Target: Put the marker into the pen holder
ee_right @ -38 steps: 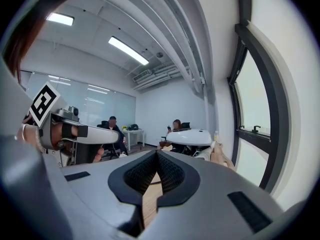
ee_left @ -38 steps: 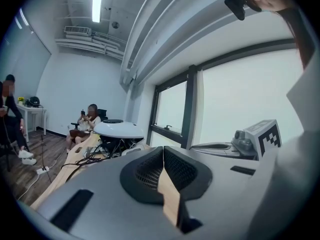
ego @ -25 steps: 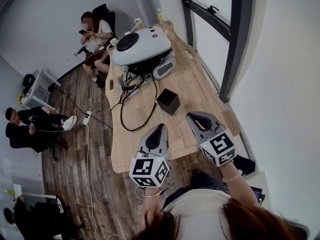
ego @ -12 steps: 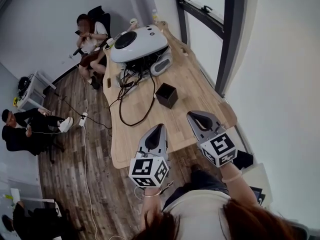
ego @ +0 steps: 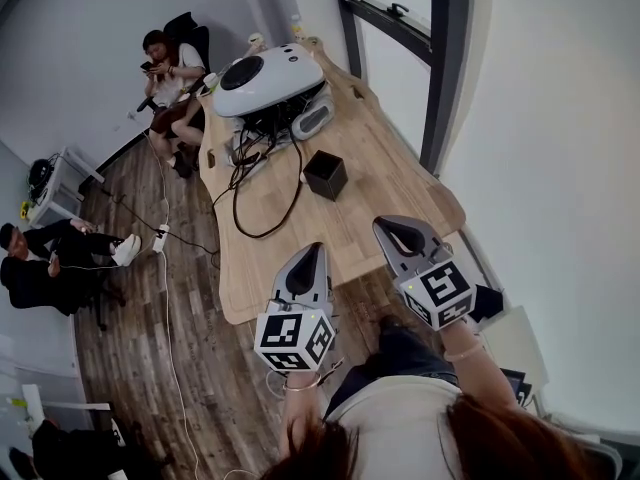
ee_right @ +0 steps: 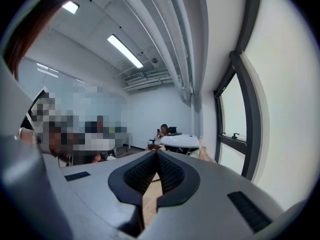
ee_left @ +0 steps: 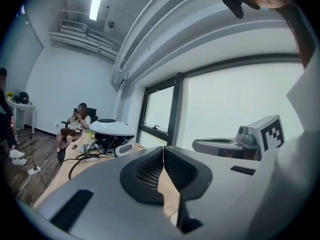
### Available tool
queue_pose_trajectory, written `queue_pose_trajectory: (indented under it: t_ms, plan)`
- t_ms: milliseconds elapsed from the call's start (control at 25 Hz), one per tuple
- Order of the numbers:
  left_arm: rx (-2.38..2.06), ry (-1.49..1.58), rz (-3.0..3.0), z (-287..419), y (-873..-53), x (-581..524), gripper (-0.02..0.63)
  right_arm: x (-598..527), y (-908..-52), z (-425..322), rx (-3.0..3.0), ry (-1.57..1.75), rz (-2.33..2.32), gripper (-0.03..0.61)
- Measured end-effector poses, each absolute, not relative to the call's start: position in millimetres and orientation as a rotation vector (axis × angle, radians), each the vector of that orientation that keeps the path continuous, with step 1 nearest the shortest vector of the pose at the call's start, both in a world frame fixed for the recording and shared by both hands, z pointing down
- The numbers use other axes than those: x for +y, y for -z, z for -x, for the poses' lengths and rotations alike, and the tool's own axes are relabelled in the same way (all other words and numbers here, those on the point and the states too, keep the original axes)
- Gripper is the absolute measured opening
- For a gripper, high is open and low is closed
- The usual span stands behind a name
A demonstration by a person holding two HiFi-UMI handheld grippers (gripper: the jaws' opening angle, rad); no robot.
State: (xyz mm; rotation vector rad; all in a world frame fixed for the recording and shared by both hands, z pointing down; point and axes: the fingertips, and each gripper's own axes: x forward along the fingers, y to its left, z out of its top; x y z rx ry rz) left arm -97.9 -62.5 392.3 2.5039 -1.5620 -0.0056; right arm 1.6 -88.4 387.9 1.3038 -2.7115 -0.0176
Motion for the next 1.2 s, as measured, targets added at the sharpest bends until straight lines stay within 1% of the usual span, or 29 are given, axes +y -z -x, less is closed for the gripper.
queue_pose_trajectory:
  t_ms: [520,1200]
  plan:
    - [-1.519,0.014,-2.541,85.6,-391.1,-42.9,0.021,-58.8,-384.3,-4.5,-2.701,0.026,-1.329,0.028]
    - [-1.511,0.04,-2.534,79.6,-388.3,-58.6,0.021,-73.2,-381.8,-13.2,-2.669,0.046,-1.329,0.028]
